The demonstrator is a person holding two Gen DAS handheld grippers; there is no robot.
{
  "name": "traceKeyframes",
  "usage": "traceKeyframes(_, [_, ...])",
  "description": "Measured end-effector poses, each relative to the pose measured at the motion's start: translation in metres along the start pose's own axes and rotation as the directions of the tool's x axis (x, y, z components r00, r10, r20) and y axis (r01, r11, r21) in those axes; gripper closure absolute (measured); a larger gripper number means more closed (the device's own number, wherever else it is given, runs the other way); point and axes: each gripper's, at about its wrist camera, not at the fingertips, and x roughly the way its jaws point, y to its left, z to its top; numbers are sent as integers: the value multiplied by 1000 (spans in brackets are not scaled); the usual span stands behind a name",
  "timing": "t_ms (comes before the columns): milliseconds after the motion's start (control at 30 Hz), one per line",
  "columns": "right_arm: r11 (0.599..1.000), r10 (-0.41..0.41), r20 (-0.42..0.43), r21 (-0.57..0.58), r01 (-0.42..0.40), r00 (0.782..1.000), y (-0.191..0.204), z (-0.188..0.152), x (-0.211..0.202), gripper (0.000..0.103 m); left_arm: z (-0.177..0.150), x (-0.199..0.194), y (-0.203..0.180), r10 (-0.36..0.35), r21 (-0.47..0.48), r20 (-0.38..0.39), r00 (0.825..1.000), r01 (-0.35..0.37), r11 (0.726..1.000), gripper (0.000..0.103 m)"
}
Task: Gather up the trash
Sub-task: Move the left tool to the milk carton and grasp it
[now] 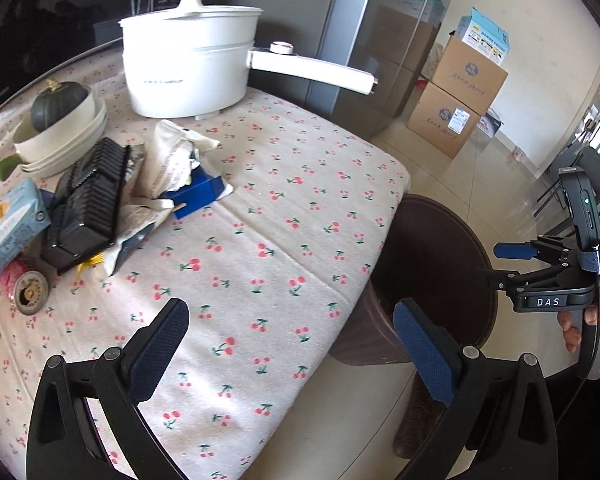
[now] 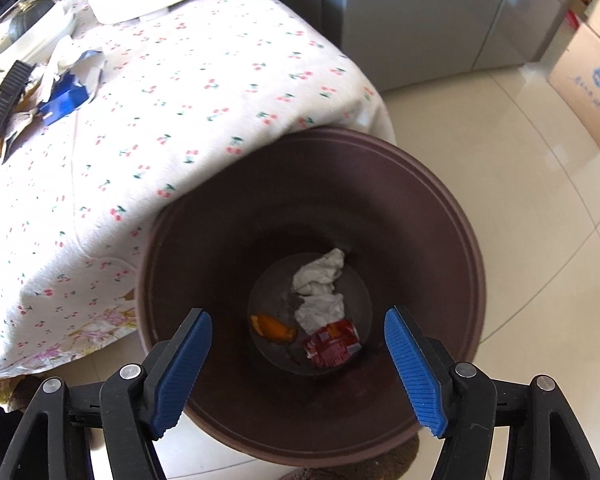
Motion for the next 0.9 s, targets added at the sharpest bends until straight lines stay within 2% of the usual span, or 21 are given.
traceKeyframes(367, [996,24,2,-86,-24,1000,65,28,6,25,-12,-44,83,120,-148,40,992,-113,983,0])
traceKeyframes(500, [992,41,8,-116,-40,999,88,39,5,24,-11,-66,113,240,-199,96,966,-217,956,0])
traceKeyframes(567, [990,48,14,-133,-45,999,99,46,4,24,-7,-75,125,280,-188,115,953,-256,948,0])
traceKeyframes(667, [988,66,28,-145,-61,997,112,55,1,23,4,-77,146,347,-154,78,935,-332,931,0])
traceKeyframes(900, [985,112,40,-136,-106,993,132,76,3,22,34,-43,200,381,-7,-11,925,-381,925,0])
